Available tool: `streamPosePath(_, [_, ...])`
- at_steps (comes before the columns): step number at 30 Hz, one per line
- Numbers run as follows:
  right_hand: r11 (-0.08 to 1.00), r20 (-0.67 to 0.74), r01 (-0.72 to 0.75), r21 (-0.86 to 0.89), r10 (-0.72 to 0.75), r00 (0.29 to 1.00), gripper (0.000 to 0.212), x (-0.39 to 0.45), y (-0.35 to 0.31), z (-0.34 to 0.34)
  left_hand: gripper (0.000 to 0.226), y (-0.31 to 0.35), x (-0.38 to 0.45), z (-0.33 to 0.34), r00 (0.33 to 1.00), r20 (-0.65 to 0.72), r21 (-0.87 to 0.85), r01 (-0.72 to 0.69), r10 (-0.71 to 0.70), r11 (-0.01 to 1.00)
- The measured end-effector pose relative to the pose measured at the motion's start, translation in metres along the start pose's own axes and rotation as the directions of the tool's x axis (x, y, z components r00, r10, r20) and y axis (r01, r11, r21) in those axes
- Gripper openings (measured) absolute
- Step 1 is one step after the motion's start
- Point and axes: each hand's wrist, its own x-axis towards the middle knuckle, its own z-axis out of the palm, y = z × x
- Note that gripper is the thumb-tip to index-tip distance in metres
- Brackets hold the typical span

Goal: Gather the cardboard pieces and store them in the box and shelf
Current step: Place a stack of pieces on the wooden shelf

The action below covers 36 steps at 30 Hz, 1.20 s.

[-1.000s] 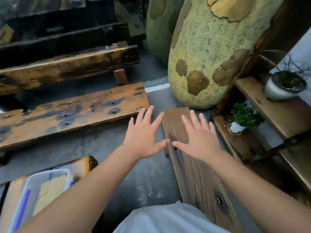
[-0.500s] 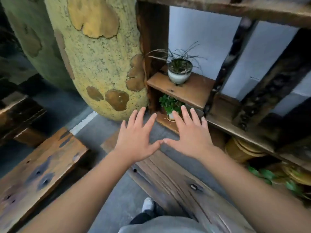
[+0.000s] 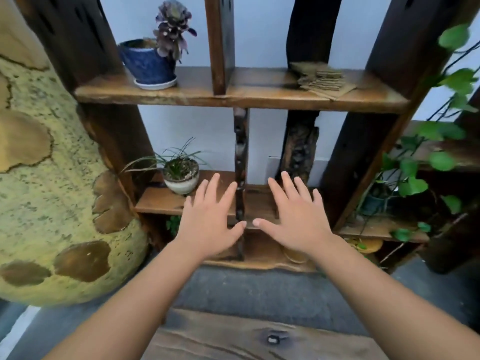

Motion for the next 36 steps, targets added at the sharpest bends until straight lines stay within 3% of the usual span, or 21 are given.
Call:
streamPosePath(8, [0.998, -0.191, -0.058, -0.036, 0.050, 0.980, 0.098, 0.045, 0.065, -0.065, 0.086, 0.041, 0.089, -0.047, 0.984, -0.139, -0.018, -0.116, 0.113, 0.993])
streamPosePath(17, [0.996, -0.230, -0.085, -0.024, 0.077, 0.970, 0.098, 0.106, 0.147, -0.111, 0.085, 0.085, 0.185, -0.076, 0.962, -0.224, -0.049, -0.174, 0.159, 0.984])
streamPosePath(29, [0.965, -0.177, -0.096, 0.242, 0.141, 0.974, 0.102, 0.227, 0.231, -0.099, 0.085, 0.113, 0.310, -0.058, 0.999, -0.005, -0.342, -0.033, 0.033, 0.939])
streamPosePath(36, [0.988, 0.001, -0.117, 0.101, 0.117, 0.993, 0.120, 0.280, 0.240, -0.085, 0.086, 0.112, 0.388, -0.043, 0.990, 0.114, -0.591, 0.138, -0.087, 0.795])
